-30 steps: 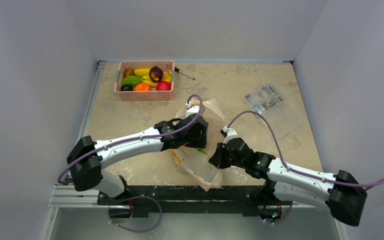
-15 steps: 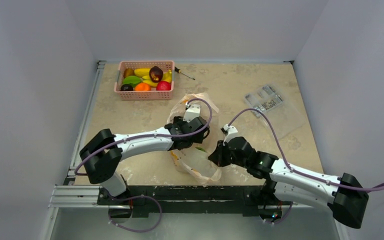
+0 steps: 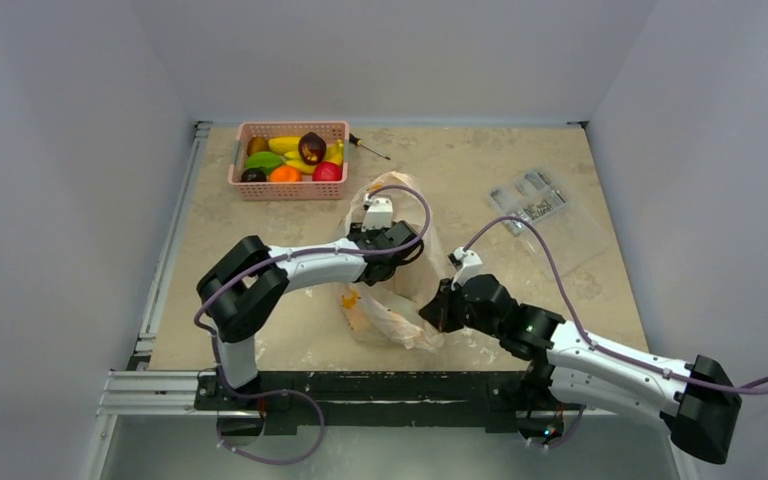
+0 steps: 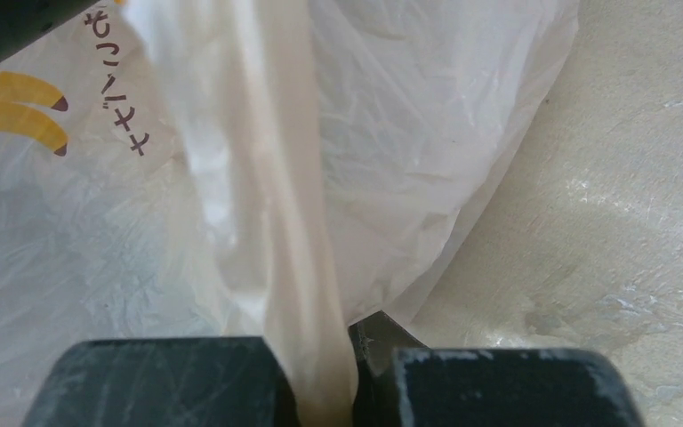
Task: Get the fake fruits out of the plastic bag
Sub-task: Take out the fake fruit from the plastic bag.
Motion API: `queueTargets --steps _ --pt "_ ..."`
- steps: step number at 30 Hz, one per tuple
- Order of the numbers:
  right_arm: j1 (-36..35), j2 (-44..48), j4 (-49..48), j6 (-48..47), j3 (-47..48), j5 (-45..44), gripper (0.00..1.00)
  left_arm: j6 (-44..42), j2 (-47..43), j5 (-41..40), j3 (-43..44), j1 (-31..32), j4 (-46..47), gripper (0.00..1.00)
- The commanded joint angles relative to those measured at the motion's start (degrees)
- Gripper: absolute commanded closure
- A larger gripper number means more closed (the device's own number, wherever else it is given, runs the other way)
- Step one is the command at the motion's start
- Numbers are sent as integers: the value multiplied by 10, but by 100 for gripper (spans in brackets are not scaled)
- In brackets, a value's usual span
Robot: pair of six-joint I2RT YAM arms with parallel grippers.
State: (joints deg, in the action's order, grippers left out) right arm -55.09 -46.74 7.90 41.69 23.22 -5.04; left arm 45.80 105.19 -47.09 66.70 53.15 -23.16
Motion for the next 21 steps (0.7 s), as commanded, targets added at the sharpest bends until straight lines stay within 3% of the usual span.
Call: queueTargets --steps 1,11,15,21 --pt "-2 13 6 10 -1 -17 100 -19 22 -4 22 -15 35 20" --pt "-2 20 8 14 0 -30 100 -69 -16 77 -14 -17 65 56" --pt "-2 11 1 15 2 -34 100 -78 -59 139 -34 -16 64 64" --pt "-2 -4 -1 15 16 -50 100 -63 -112 276 -58 -16 65 70"
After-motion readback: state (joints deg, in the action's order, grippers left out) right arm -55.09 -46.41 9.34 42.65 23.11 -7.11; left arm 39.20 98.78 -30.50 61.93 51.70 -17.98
